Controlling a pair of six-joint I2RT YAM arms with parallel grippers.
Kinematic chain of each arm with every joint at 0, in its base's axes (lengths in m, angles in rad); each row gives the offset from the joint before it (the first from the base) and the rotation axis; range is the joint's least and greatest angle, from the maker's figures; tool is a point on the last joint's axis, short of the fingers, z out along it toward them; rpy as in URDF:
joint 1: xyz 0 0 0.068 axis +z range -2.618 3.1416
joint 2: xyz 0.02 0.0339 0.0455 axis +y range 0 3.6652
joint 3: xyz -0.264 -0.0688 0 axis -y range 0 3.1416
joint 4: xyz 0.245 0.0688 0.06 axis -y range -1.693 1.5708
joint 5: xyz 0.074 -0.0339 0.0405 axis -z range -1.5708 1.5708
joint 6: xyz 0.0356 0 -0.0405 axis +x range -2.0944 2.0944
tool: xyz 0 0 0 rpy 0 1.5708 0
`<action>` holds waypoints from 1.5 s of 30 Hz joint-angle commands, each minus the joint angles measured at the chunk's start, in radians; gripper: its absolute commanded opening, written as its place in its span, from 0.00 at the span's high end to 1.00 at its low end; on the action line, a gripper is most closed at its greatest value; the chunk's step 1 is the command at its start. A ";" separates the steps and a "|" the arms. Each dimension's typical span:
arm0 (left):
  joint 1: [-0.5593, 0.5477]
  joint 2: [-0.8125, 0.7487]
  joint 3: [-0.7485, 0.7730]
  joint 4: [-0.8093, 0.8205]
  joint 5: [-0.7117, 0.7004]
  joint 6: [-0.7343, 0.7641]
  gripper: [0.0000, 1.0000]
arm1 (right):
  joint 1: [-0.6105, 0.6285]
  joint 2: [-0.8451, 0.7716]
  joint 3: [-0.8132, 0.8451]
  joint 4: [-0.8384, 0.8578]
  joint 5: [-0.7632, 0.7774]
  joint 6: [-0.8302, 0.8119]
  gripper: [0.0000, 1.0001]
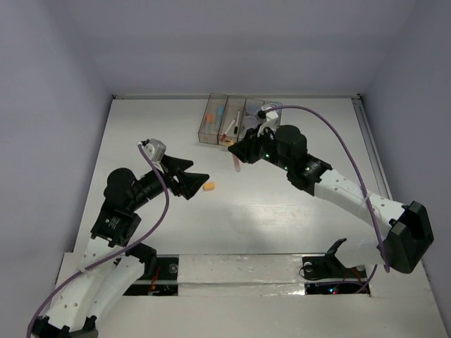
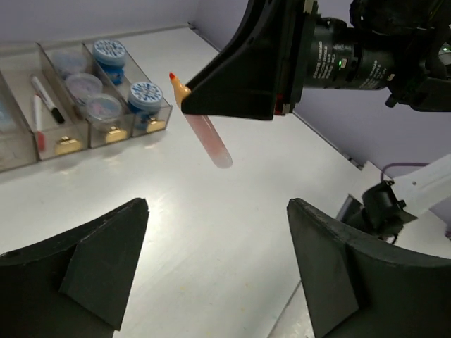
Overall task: Sort the stationery into containers
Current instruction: Pick up the pen from the center of the board.
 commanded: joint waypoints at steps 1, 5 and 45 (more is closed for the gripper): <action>-0.002 -0.020 -0.049 0.073 0.053 -0.084 0.26 | -0.003 -0.046 -0.036 0.166 0.009 0.144 1.00; -0.002 0.035 -0.112 0.221 0.102 -0.207 0.44 | 0.031 -0.049 -0.019 0.166 0.073 0.139 1.00; -0.429 0.327 0.006 0.233 -0.619 -0.149 0.97 | 0.287 0.104 0.194 -0.090 0.574 -0.095 1.00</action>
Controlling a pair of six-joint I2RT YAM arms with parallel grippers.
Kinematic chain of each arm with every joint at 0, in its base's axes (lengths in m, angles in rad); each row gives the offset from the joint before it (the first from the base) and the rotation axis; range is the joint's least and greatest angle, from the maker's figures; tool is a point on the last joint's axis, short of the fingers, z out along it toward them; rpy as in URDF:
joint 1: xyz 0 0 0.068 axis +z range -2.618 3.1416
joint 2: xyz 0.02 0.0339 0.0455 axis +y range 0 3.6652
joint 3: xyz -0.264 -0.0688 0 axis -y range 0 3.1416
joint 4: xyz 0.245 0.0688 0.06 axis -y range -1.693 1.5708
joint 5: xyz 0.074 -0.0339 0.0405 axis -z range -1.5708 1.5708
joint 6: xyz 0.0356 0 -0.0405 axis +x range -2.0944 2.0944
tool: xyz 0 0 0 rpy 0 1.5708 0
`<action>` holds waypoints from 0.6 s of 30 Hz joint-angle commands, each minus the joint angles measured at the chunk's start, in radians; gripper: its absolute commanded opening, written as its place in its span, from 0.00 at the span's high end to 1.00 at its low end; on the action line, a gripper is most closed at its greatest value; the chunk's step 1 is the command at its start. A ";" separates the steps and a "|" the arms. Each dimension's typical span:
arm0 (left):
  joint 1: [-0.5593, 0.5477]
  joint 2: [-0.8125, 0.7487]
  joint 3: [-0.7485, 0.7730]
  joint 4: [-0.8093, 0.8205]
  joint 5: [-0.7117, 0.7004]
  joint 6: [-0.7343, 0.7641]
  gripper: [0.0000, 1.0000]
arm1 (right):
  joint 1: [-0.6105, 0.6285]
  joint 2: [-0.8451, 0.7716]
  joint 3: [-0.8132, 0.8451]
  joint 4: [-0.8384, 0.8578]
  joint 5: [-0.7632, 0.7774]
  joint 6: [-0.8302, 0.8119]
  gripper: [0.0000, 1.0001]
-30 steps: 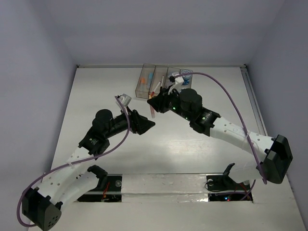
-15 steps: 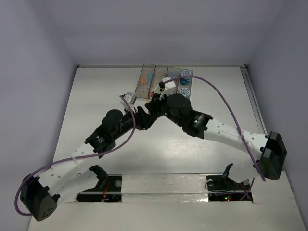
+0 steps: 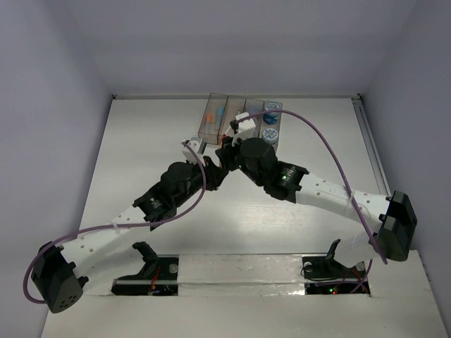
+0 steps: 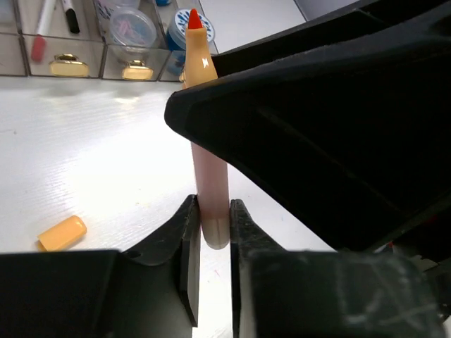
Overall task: Sort the stationery into containers
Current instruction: Pick up the pen from the center of the board.
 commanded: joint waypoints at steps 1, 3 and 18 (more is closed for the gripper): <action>-0.015 -0.028 0.064 0.051 -0.047 0.022 1.00 | 0.011 -0.014 0.039 0.022 0.028 -0.014 1.00; -0.015 -0.054 0.065 0.040 -0.061 0.034 1.00 | 0.011 -0.031 0.032 0.025 0.019 -0.013 0.93; -0.015 -0.262 0.071 -0.026 0.161 0.120 1.00 | -0.009 -0.252 -0.041 -0.052 -0.153 0.004 0.18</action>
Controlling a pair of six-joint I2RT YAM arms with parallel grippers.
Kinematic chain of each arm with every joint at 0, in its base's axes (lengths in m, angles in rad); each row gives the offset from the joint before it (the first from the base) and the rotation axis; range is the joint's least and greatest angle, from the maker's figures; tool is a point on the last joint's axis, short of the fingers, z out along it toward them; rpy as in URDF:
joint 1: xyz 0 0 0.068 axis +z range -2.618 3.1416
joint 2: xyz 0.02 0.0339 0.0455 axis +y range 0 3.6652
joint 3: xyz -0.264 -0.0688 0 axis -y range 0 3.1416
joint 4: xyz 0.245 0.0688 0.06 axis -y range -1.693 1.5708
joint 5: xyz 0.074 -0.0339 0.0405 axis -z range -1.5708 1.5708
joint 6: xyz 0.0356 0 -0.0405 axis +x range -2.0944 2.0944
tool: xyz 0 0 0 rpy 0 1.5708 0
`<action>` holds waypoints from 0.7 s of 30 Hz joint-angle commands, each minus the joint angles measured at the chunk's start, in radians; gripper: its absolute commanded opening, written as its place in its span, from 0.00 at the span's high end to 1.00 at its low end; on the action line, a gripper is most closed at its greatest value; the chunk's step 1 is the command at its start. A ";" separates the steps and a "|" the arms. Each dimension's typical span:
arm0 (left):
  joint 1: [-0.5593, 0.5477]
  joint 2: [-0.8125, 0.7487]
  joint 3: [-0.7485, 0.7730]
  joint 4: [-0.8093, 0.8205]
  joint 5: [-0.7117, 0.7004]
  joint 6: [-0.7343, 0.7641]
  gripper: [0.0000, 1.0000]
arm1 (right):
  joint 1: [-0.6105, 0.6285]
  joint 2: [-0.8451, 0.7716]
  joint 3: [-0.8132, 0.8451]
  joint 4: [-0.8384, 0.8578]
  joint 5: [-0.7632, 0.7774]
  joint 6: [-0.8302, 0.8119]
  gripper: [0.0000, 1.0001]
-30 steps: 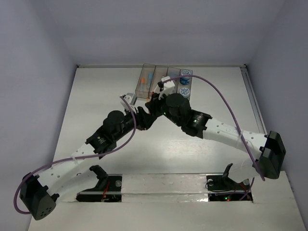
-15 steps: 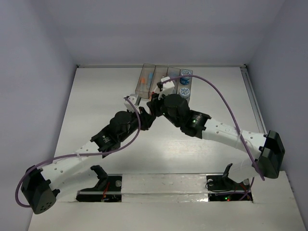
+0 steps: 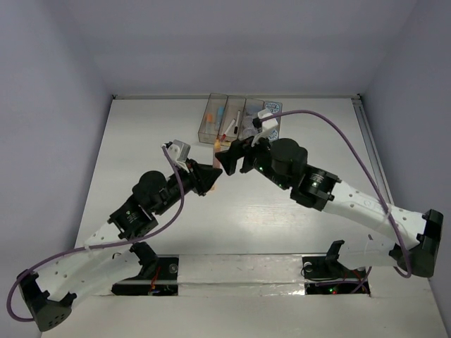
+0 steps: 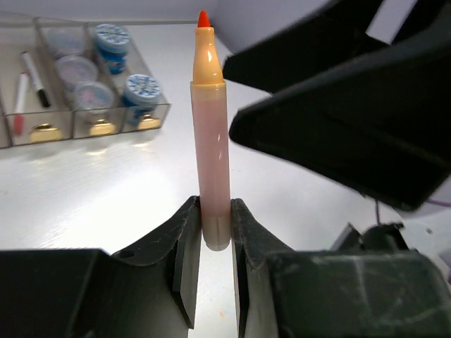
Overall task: Sort the stationery into containers
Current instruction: Pick up the pen from the center of the board.
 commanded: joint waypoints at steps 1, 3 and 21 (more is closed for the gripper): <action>0.001 -0.032 0.052 0.041 0.170 0.039 1.00 | -0.014 -0.061 -0.024 -0.014 -0.062 -0.016 0.18; 0.001 -0.037 0.060 0.034 0.207 0.049 1.00 | -0.025 -0.098 -0.042 -0.005 -0.073 -0.010 0.18; 0.001 -0.044 0.046 0.064 0.319 0.038 1.00 | -0.025 -0.130 -0.076 0.101 -0.585 -0.045 0.19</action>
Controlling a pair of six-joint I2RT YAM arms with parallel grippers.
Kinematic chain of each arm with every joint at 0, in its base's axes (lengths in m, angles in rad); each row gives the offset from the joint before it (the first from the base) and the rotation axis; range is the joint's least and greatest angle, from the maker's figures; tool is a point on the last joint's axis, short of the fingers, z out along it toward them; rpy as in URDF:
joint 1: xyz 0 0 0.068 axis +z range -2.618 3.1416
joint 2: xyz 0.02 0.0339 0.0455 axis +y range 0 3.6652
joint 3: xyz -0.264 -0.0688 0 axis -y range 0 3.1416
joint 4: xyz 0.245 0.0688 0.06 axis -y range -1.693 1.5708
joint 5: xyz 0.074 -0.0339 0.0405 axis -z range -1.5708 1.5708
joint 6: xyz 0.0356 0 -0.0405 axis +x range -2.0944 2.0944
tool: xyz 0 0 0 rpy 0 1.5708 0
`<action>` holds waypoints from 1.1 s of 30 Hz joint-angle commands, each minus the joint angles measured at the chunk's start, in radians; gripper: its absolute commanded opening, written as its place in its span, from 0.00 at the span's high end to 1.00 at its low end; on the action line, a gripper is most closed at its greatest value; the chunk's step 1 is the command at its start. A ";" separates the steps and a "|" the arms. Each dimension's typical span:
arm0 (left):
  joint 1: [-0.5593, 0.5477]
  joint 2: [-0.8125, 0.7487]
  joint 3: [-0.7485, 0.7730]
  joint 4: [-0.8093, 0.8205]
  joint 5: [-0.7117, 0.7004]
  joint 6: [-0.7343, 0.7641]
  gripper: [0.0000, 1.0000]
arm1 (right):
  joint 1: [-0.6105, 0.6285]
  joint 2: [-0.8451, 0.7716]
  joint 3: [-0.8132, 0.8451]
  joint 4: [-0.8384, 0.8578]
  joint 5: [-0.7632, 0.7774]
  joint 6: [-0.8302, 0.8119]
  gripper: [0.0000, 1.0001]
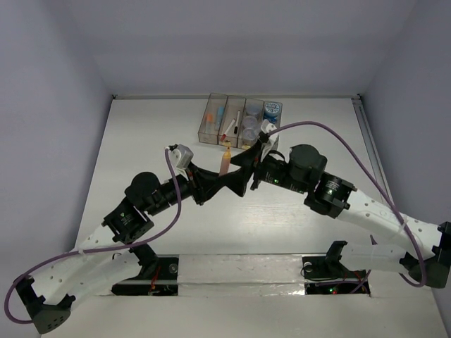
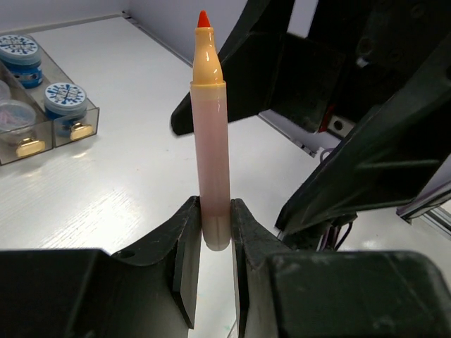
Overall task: Sort the stationery into containers
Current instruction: Pick up the pen from the center of the board.
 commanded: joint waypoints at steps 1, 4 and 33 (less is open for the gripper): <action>0.001 0.003 0.011 0.081 0.072 -0.014 1.00 | -0.005 0.036 0.032 0.068 -0.149 -0.025 0.20; 0.001 0.001 0.004 0.099 0.106 -0.025 1.00 | -0.005 0.054 0.031 0.108 -0.175 -0.018 0.34; 0.001 -0.086 -0.046 0.086 0.089 -0.050 1.00 | -0.023 0.022 -0.032 0.300 -0.182 0.070 0.12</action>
